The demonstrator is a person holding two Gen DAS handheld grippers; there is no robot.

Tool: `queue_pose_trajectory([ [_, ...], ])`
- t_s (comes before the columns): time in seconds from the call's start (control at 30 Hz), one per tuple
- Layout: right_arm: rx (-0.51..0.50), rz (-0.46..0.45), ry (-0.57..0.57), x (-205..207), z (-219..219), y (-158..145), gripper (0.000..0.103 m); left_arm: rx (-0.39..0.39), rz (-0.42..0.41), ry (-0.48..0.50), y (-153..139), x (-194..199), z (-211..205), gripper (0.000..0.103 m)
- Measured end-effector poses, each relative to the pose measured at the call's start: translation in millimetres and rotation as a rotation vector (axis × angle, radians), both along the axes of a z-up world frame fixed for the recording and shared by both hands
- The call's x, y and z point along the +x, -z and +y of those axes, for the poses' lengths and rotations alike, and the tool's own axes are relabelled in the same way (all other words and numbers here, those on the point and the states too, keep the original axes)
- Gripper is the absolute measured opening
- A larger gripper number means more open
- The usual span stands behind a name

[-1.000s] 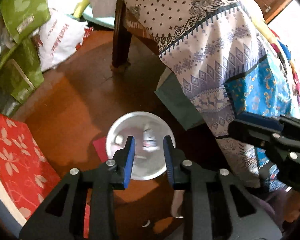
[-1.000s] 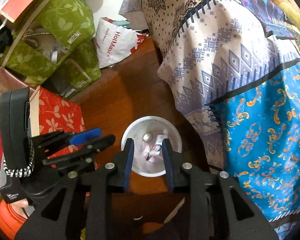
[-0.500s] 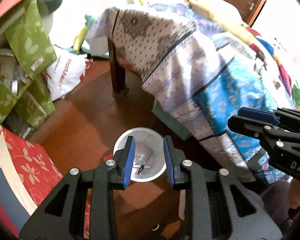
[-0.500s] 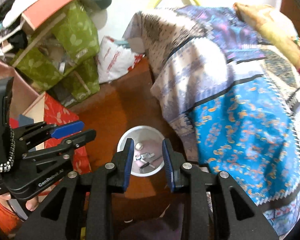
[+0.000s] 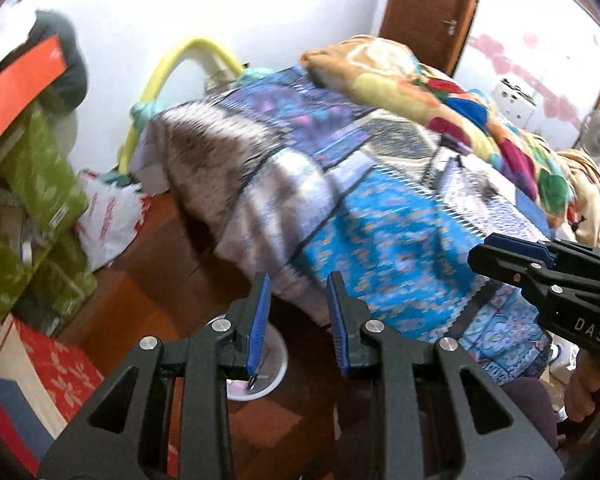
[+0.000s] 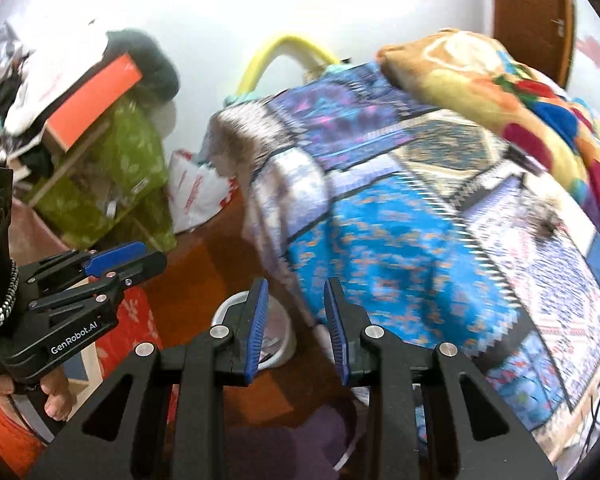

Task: Collect trash
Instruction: 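Raise both open grippers back toward the remaining items on the bed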

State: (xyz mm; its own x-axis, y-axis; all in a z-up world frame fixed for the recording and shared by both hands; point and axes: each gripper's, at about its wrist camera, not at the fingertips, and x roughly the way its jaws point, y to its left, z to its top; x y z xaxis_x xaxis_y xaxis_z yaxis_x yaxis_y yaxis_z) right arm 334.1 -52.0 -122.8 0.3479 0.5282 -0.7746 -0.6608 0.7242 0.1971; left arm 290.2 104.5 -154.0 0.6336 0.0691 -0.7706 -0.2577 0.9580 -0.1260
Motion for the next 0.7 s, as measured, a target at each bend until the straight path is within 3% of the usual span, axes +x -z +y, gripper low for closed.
queue_pose_trajectory([
  [0.37,0.028,-0.034,0.187,37,-103,-11,0.026,0.011,-0.009,0.154,-10,68,-92,0.03],
  [0.7,0.028,-0.003,0.333,87,-182,4,0.026,0.065,0.011,0.29,3,142,-163,0.033],
])
